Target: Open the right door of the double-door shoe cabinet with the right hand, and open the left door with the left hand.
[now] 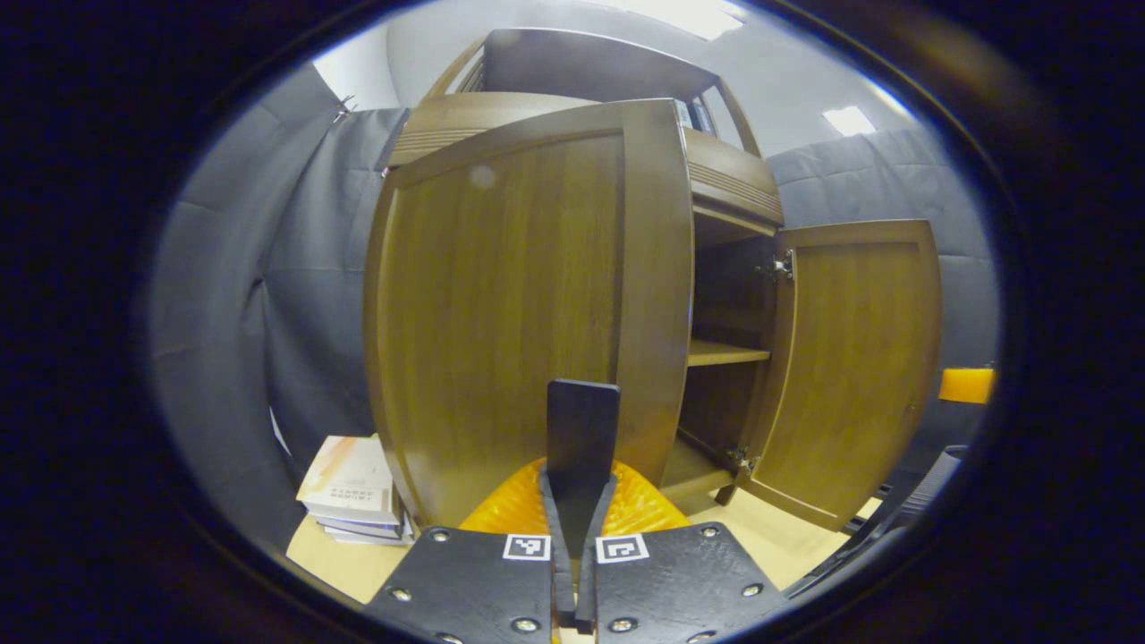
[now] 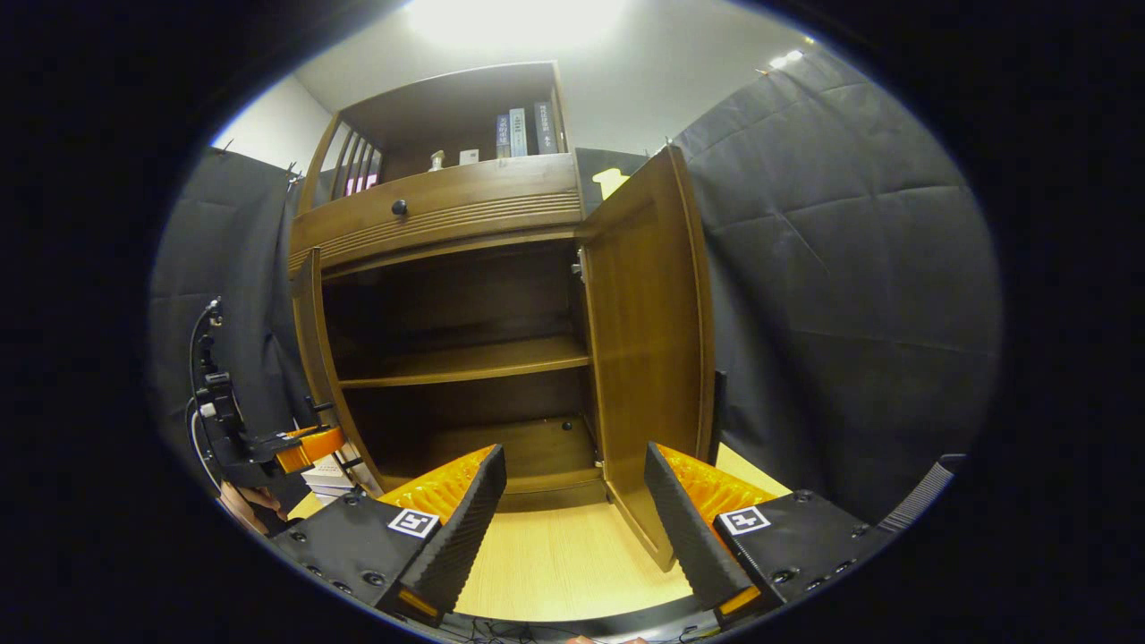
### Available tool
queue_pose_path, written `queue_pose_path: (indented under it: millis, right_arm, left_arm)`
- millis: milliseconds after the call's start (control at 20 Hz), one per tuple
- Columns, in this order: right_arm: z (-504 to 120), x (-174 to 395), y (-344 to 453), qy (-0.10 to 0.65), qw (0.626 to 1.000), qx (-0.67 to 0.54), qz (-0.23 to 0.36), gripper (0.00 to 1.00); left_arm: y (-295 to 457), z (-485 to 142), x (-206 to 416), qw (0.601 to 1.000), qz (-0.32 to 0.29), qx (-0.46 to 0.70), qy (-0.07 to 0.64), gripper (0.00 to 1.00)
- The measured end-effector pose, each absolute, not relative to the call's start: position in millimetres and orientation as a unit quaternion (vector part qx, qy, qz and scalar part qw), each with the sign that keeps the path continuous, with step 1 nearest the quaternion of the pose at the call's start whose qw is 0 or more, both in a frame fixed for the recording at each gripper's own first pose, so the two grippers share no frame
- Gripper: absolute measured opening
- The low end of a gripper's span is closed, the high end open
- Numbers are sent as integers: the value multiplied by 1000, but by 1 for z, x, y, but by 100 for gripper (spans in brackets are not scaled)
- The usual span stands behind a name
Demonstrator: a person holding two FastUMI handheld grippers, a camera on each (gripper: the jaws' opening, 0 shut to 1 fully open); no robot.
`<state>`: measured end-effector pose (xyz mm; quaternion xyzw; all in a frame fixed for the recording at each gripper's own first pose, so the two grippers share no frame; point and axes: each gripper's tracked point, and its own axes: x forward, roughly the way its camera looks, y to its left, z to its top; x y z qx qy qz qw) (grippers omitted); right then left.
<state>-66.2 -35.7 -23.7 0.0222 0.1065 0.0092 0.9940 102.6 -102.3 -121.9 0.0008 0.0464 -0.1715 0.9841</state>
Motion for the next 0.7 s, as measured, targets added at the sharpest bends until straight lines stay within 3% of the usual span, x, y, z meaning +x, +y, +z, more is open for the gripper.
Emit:
queue_pose_path:
  millis: [700]
  right_arm:
    - [-36, -44, 19, 116, 989, 21, 93, 93]
  left_arm:
    - [-16, -116, 54, 991, -133, 6, 29, 3]
